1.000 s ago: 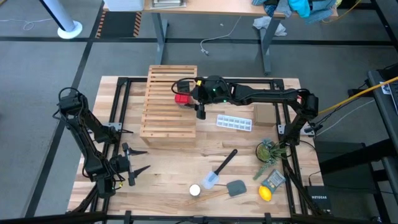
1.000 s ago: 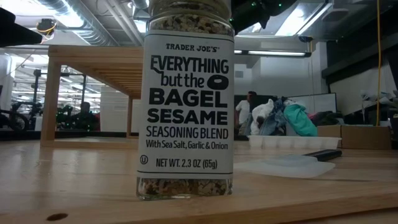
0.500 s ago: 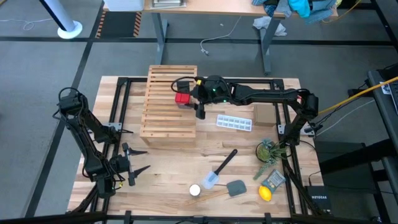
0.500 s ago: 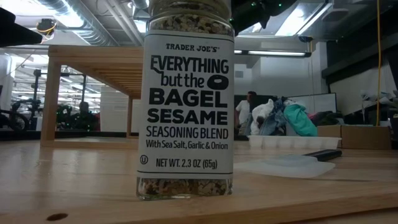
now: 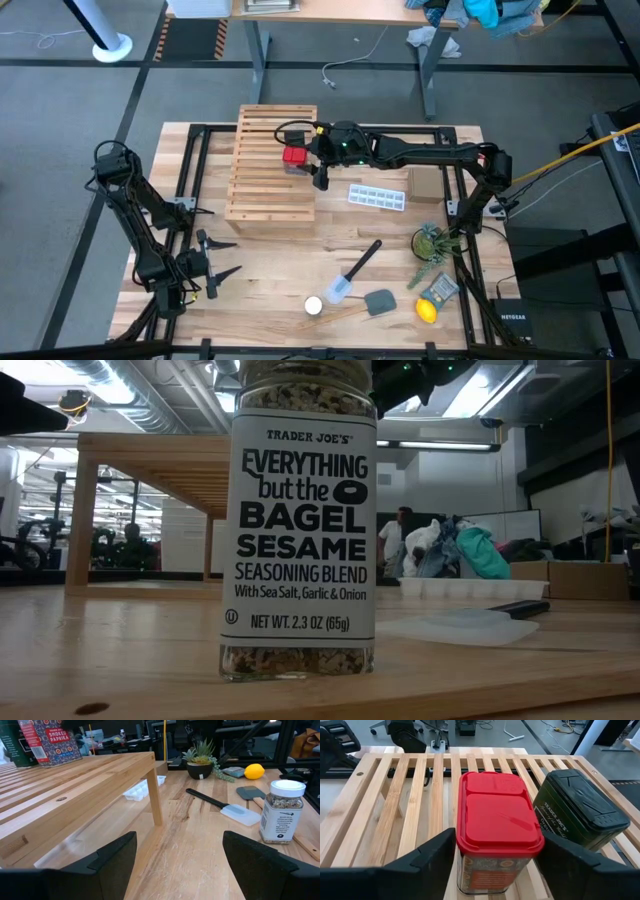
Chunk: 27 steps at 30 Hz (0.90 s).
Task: Shelf spices
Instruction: Put the red seasoning can on the shelf, then put the white seasoning bottle on the shelf
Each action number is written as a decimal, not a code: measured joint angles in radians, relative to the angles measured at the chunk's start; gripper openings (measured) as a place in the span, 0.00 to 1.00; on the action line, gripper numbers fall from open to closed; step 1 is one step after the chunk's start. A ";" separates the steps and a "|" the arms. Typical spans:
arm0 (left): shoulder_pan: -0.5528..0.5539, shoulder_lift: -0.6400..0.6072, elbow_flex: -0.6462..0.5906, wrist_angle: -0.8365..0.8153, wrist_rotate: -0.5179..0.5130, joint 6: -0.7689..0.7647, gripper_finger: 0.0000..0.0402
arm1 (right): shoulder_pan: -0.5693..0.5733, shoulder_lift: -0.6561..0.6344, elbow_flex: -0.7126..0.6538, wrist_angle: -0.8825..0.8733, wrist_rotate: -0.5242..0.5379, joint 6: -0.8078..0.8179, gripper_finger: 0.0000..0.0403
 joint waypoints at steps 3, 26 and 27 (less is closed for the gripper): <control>0.000 0.000 0.000 0.000 0.000 0.000 0.72 | 0.000 0.000 0.000 0.000 0.000 0.000 0.70; 0.000 0.000 0.000 0.001 0.000 0.000 0.72 | 0.009 -0.017 0.122 -0.166 -0.003 0.000 0.72; 0.000 0.000 0.000 0.001 0.000 0.000 0.72 | 0.013 -0.017 0.136 -0.188 -0.002 0.000 0.72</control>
